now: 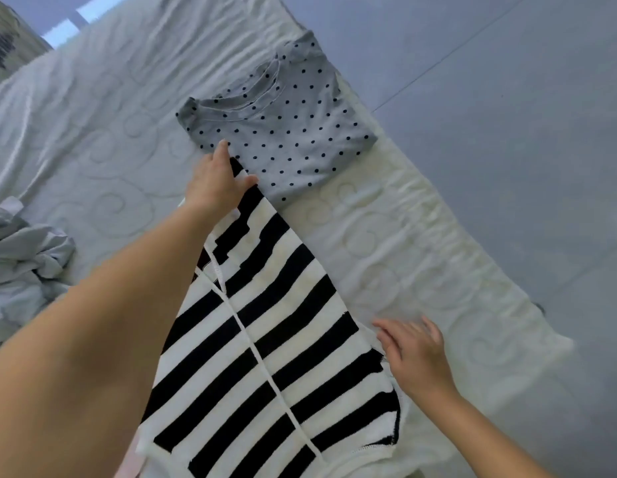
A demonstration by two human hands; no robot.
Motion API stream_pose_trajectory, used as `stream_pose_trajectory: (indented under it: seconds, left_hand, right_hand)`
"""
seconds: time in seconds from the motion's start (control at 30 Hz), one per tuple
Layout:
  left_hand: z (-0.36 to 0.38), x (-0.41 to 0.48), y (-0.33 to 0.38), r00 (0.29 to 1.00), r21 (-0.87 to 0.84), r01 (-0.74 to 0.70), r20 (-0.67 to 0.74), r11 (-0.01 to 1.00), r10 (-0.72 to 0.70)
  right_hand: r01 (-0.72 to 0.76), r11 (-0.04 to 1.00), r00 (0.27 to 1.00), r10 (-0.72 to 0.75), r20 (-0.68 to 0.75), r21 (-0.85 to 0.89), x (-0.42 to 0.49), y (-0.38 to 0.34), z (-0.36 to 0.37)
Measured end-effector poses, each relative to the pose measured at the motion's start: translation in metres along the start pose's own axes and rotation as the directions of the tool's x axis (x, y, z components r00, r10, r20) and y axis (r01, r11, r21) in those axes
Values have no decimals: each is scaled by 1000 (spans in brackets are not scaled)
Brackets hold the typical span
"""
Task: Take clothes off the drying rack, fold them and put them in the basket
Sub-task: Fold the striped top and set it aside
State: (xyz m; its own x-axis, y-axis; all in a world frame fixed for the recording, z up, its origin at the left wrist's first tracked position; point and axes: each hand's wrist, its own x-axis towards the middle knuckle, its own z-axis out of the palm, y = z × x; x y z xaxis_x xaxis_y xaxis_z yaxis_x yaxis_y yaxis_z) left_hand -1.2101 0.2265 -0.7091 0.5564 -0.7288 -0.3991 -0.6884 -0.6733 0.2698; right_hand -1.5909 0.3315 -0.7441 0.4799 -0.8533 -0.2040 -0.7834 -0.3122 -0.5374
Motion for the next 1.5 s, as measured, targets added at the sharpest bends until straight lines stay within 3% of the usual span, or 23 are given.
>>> stream_pose_trajectory:
  seconds: [0.17,0.4,0.5,0.6,0.7,1.0,1.17,1.37,1.5]
  left_hand:
    - [-4,-11,-5,983,-34,-22,-181,999,15]
    - [-23,-18,-29,994,-50,-4,-112,999,-2]
    - [-26,-18,-33,997,-58,-21,-71,998,17]
    - [-30,-17,-38,999,3,-25,-28,1000,25]
    - [-37,-15,-52,1000,91,-22,-11,996,23]
    - [-38,-17,-66,998,151,3,-63,989,7]
    - [-35,-18,-59,997,161,-16,-71,987,27]
    - [-39,-20,-58,997,137,-16,-70,990,26]
    - [-41,-22,-58,997,76,-53,-43,996,57]
  right_hand:
    - [-87,991,996,85,25,105,-3,-16,10]
    - [-199,969,979,190,73,146,3,-39,14]
    - [-220,950,967,183,176,223,11,-54,12]
    - [-331,890,900,197,389,315,17,-66,11]
    - [-392,890,841,243,483,234,16,-68,13]
    - [-246,968,858,191,476,56,5,-61,-6]
    - [-215,940,934,118,336,266,25,-78,3]
    - [-322,845,856,67,513,426,68,-119,15]
    - [-344,771,910,134,392,535,71,-111,12]
